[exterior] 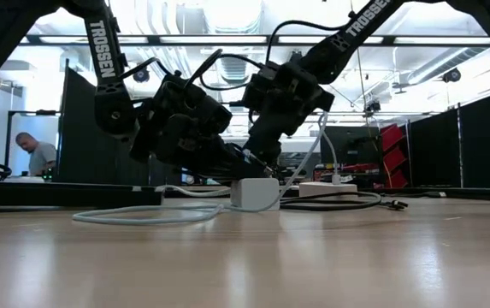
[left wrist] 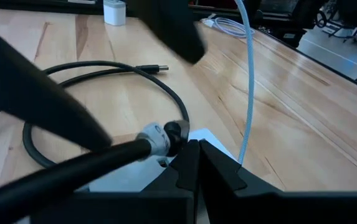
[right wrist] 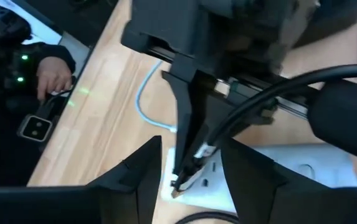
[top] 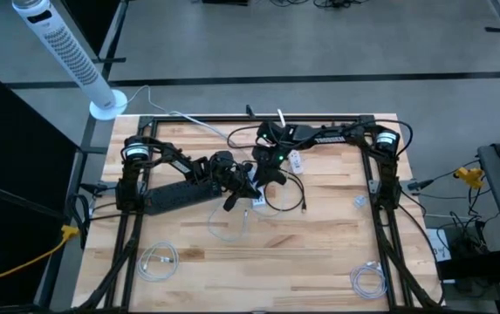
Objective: Insert USB
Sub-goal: Insert the left black USB cable into the left white outlet
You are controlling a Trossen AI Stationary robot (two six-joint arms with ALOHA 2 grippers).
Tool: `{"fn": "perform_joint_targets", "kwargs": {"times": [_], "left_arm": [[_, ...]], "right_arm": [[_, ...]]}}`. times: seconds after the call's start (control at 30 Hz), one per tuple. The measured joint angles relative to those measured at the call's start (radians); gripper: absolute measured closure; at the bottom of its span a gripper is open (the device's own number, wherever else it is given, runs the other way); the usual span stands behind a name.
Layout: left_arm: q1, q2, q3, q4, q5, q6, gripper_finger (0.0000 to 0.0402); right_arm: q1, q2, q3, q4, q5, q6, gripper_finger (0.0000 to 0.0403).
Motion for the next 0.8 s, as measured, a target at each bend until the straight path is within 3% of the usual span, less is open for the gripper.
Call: {"fn": "perform_joint_targets", "kwargs": {"times": [0.27, 0.43, 0.67, 0.8], "left_arm": [[-0.001, 0.000, 0.000, 0.001, 0.000, -0.003, 0.0402], [-0.001, 0.000, 0.000, 0.001, 0.000, -0.007, 0.0402], [-0.002, 0.000, 0.000, 0.001, 0.000, -0.007, 0.0402], [-0.002, 0.000, 0.000, 0.001, 0.000, -0.007, 0.0402]], "right_arm": [[0.002, 0.069, -0.002, 0.023, 0.002, 0.053, 0.0280], [-0.001, 0.075, -0.003, 0.028, -0.115, 0.053, 0.0275], [0.003, 0.073, -0.003, 0.034, -0.115, 0.048, 0.0254], [0.007, 0.072, -0.003, 0.052, -0.114, 0.050, 0.0263]]}}
